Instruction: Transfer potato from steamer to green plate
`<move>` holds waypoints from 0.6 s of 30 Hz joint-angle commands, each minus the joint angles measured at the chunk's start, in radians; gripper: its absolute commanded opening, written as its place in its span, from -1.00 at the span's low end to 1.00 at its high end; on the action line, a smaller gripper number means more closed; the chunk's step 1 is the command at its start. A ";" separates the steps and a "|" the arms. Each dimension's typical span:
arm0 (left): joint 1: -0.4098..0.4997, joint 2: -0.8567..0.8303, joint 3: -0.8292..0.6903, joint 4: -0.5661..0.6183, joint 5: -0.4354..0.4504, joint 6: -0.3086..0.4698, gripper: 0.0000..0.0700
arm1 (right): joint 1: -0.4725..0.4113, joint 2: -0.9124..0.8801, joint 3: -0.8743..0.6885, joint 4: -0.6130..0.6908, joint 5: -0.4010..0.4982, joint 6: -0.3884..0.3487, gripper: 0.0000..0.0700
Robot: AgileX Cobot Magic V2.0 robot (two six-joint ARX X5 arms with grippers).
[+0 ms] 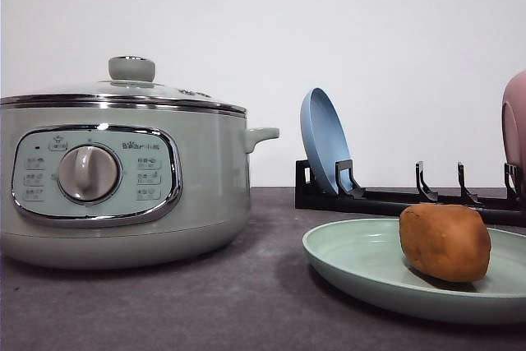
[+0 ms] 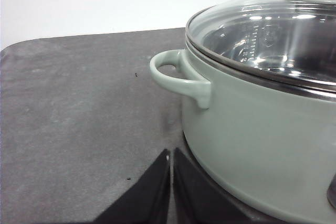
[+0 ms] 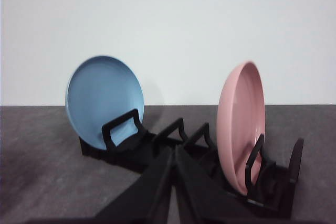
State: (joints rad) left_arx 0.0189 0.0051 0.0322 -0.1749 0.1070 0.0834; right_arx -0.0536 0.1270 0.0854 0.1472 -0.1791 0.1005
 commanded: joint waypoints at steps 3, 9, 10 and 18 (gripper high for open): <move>0.000 -0.002 -0.020 -0.009 0.000 -0.010 -1.00 | -0.002 -0.063 -0.070 -0.004 0.003 -0.001 -1.00; 0.000 -0.002 -0.020 -0.009 0.000 -0.010 -1.00 | -0.002 -0.124 -0.074 -0.166 0.004 -0.006 -1.00; 0.000 -0.002 -0.020 -0.009 0.000 -0.010 -1.00 | -0.002 -0.124 -0.074 -0.179 0.004 -0.006 -1.00; 0.000 -0.002 -0.020 -0.009 0.000 -0.010 -1.00 | -0.001 -0.123 -0.074 -0.314 -0.007 0.002 -1.00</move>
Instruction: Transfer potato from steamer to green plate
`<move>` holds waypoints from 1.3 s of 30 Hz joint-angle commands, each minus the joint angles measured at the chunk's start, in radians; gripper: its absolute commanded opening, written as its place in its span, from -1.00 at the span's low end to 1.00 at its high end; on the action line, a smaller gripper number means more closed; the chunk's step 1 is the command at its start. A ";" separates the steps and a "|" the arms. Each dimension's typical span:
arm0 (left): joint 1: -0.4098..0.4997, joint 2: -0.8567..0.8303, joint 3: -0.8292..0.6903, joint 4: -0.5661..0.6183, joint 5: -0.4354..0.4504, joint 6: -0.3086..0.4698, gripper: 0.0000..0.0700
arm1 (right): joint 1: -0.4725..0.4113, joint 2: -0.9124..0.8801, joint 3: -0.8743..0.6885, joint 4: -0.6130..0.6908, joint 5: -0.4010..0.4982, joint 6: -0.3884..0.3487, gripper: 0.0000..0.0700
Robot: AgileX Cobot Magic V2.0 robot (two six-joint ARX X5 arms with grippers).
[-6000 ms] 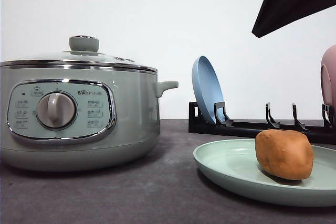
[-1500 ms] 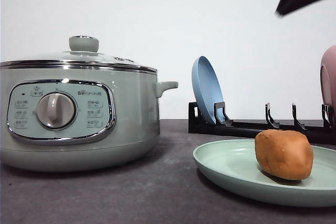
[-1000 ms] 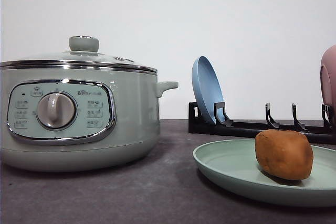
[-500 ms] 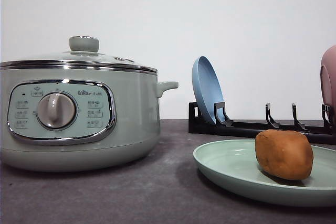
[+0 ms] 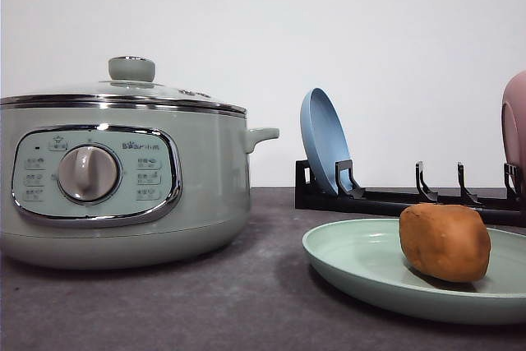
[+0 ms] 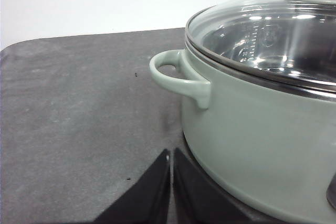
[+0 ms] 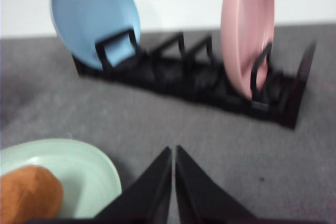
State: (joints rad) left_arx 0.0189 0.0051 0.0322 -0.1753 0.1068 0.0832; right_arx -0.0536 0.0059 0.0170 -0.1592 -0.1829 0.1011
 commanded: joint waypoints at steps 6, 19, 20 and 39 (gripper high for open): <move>0.000 -0.002 -0.020 -0.009 0.000 -0.009 -1.00 | -0.001 -0.002 -0.006 -0.005 0.000 0.002 -1.00; 0.000 -0.002 -0.020 -0.009 0.000 -0.009 -1.00 | -0.001 -0.002 -0.006 0.001 0.000 0.002 -1.00; 0.000 -0.002 -0.020 -0.009 0.000 -0.009 -1.00 | -0.001 -0.002 -0.006 0.001 0.000 0.002 -1.00; 0.000 -0.002 -0.020 -0.009 0.000 -0.009 -1.00 | -0.001 -0.002 -0.006 0.001 0.000 0.002 -1.00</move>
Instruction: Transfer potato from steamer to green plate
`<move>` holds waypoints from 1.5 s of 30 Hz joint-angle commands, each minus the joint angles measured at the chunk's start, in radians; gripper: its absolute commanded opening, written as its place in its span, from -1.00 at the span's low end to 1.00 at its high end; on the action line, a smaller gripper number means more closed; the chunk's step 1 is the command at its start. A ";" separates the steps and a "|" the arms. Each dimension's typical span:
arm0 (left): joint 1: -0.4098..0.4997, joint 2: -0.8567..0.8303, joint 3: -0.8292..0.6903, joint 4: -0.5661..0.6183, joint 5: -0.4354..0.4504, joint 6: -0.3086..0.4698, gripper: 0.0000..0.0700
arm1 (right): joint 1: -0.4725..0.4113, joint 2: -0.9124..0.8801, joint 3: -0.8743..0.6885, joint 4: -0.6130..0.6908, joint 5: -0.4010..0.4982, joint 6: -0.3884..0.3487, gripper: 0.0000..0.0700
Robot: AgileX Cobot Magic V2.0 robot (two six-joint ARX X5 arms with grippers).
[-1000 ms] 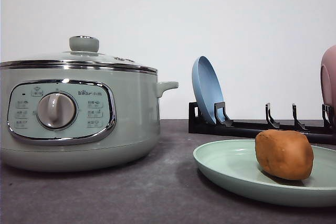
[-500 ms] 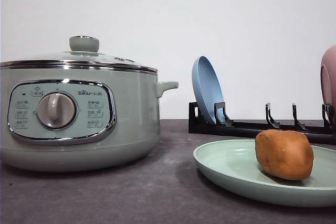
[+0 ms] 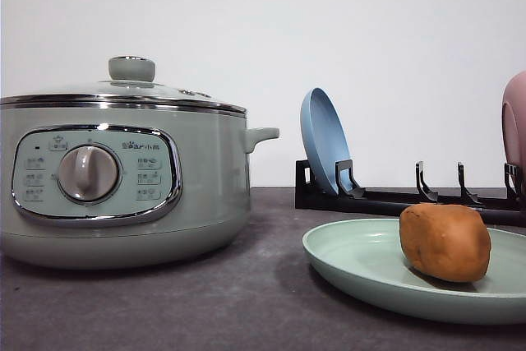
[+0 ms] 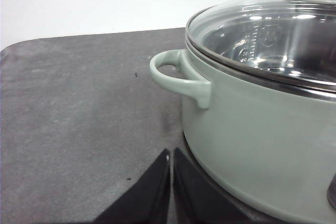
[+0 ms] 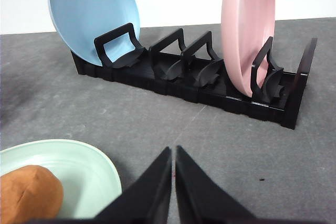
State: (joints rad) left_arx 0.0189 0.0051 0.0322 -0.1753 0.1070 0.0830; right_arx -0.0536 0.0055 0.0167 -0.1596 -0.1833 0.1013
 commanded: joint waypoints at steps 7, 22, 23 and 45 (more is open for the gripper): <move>0.000 -0.002 -0.020 -0.009 0.000 -0.009 -1.00 | -0.001 -0.002 -0.005 0.002 0.001 0.002 -1.00; 0.000 -0.002 -0.020 -0.009 0.000 -0.009 -1.00 | -0.001 -0.002 -0.005 0.002 0.000 0.002 -1.00; 0.000 -0.002 -0.020 -0.009 0.000 -0.009 -1.00 | -0.001 -0.002 -0.005 0.002 0.000 0.002 -1.00; 0.000 -0.002 -0.020 -0.009 0.000 -0.009 -1.00 | -0.001 -0.002 -0.005 0.002 0.000 0.002 -1.00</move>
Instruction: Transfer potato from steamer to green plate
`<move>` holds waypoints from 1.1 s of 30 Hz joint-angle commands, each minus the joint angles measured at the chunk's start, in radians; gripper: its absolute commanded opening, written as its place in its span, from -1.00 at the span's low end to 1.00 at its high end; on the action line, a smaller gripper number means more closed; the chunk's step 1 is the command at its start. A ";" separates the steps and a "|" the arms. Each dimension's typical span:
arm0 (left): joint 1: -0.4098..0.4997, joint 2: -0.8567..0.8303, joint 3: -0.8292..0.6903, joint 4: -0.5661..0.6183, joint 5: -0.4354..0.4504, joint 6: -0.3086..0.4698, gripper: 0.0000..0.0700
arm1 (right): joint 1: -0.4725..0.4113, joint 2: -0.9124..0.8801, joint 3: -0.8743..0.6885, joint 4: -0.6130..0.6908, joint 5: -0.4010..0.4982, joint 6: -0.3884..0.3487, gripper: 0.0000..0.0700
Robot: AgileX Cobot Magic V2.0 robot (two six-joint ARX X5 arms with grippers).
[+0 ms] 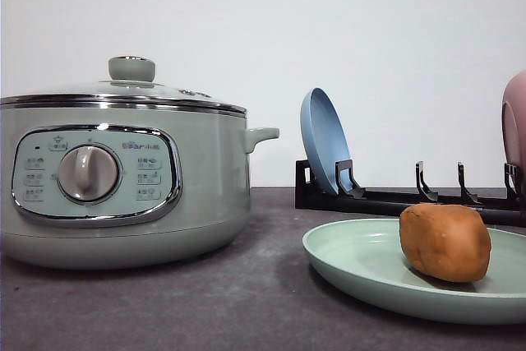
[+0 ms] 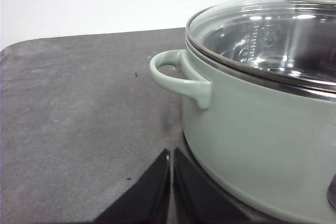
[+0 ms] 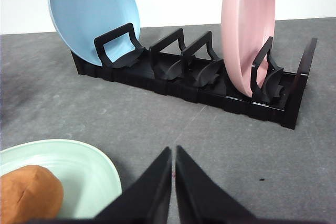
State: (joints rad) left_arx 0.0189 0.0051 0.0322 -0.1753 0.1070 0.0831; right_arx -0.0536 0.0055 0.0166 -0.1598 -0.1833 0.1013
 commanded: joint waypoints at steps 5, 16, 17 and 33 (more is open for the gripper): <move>0.000 -0.002 -0.020 -0.009 0.000 -0.009 -1.00 | -0.001 -0.002 -0.005 0.002 0.000 0.002 -1.00; 0.000 -0.002 -0.020 -0.009 0.000 -0.009 -1.00 | -0.001 -0.002 -0.005 0.002 0.000 0.002 -1.00; 0.000 -0.002 -0.020 -0.009 0.000 -0.009 -1.00 | -0.001 -0.002 -0.005 0.002 0.000 0.002 -1.00; 0.000 -0.002 -0.020 -0.009 0.000 -0.009 -1.00 | -0.001 -0.002 -0.005 0.002 0.000 0.002 -1.00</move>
State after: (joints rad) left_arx 0.0189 0.0051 0.0322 -0.1753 0.1070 0.0832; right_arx -0.0536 0.0055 0.0170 -0.1596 -0.1833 0.1013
